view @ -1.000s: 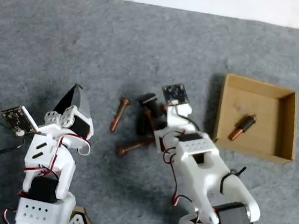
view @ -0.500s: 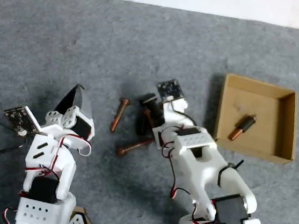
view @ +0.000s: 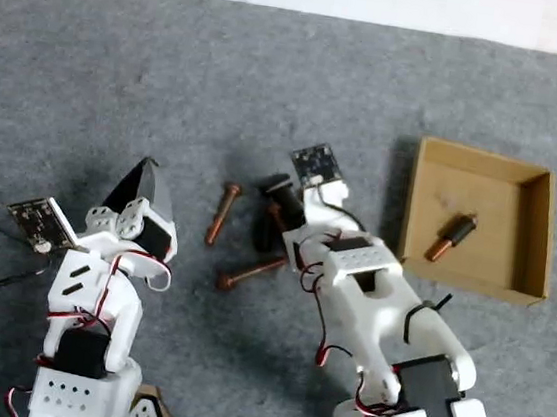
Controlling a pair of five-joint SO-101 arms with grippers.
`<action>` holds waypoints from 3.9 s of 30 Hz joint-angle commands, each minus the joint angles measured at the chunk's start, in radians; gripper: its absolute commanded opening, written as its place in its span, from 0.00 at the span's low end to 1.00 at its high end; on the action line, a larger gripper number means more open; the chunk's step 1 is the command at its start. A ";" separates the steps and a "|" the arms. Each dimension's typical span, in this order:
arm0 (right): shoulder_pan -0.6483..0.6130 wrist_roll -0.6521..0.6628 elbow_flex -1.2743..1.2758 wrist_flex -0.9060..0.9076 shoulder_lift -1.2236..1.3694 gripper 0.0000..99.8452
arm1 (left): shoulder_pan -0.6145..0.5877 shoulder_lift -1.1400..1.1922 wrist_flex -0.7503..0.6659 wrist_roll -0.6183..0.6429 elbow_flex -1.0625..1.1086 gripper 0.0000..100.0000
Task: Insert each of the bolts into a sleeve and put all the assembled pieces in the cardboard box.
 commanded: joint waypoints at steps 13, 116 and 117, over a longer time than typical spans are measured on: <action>0.008 0.005 -0.131 -0.033 0.088 0.11 | 0.016 -0.016 -0.021 -0.006 0.021 0.01; 0.042 -0.164 -0.329 0.417 0.229 0.11 | 0.016 -0.016 -0.021 -0.006 0.021 0.01; 0.042 -0.164 -0.329 0.417 0.229 0.11 | 0.016 -0.016 -0.021 -0.006 0.021 0.01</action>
